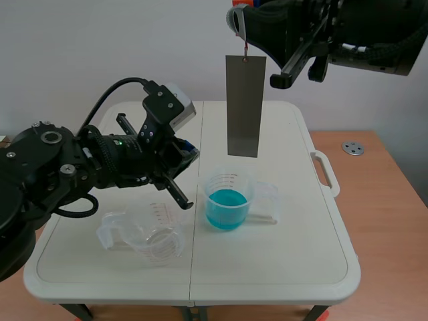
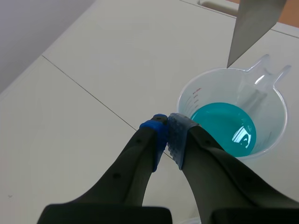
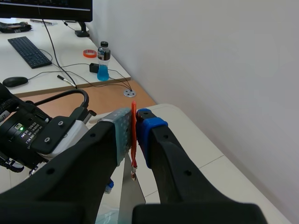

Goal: Hold the metal plate by the orange handle, dip it into the blue solution, take it out and point at it, then put the plate back in the beaker on the left.
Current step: 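Lower the plate into the blue solution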

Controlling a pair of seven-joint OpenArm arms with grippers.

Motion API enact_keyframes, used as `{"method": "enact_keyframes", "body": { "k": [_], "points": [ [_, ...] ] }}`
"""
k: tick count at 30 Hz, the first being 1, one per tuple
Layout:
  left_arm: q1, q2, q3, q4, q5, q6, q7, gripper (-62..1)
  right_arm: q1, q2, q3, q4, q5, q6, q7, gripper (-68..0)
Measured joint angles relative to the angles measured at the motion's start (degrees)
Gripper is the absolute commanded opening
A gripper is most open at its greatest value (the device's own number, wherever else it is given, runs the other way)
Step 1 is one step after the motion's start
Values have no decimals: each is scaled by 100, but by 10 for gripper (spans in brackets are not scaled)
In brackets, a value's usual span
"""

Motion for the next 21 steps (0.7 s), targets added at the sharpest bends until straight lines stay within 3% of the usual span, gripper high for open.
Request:
{"method": "enact_keyframes", "body": {
  "k": [4, 8, 15, 21],
  "points": [
    [203, -260, -70, 286, -111, 249, 251, -583, 0, -2, -15, -11, 0, 0, 48, -662],
    [896, -789, -527, 1294, -463, 428, 199, -583, -2, -2, -33, -105, 0, 0, 146, -662],
    [2406, -1738, -1705, 3130, -811, 710, -221, -582, 0, -20, -55, -295, 0, 46, 216, -662],
    [3696, -2175, -2852, 3620, -804, 1152, -520, -582, -2, -168, -382, -549, -11, 120, 212, -662]
  ]
}}
